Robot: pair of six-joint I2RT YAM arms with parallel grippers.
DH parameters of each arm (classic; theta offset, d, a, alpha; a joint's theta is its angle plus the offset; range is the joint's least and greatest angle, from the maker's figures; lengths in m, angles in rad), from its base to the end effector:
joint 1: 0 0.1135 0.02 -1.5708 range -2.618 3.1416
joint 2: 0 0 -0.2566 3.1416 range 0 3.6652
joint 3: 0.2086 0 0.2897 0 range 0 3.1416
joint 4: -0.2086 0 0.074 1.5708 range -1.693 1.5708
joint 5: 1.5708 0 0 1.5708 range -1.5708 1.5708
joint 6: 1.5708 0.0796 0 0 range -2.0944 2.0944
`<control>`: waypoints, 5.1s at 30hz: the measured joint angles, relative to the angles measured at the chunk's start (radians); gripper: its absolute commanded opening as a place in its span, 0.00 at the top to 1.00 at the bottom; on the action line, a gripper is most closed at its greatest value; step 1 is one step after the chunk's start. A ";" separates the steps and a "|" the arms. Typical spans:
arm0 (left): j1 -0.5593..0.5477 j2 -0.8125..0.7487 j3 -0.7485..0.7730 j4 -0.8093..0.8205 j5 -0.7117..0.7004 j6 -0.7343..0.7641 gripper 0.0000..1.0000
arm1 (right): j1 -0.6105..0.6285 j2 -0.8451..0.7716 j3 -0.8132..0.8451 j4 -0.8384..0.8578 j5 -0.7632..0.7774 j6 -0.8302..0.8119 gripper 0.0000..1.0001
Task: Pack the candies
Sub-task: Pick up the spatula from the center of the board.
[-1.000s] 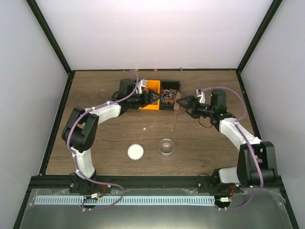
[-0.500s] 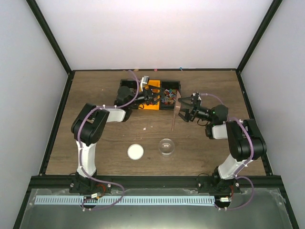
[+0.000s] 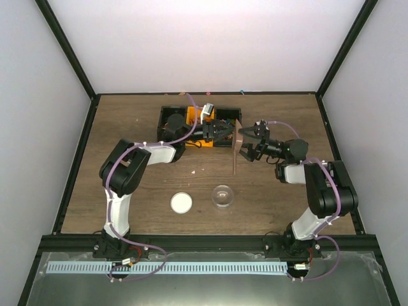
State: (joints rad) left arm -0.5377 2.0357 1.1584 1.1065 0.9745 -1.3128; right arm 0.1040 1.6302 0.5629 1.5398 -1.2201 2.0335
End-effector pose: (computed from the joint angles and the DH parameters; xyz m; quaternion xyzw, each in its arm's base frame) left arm 0.3768 -0.3014 0.1902 0.1320 0.6471 -0.7280 0.1840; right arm 0.3053 0.1070 0.1965 0.0733 0.6453 0.7567 0.0743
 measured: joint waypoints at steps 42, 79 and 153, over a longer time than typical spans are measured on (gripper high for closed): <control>-0.043 0.035 0.009 -0.003 -0.055 0.011 0.96 | -0.012 -0.211 -0.002 -0.508 0.003 -0.496 0.00; -0.006 0.036 0.198 -0.794 -0.280 0.158 0.96 | -0.129 -0.397 0.020 -1.620 0.290 -1.480 0.53; 0.031 0.253 0.775 -1.738 -0.091 0.843 0.96 | 0.018 -0.354 0.150 -1.855 0.388 -1.710 0.99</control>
State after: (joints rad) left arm -0.5072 2.2883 1.9331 -0.6312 0.8837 -0.4702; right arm 0.1215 1.2758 0.7128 -0.3149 -0.8322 0.3233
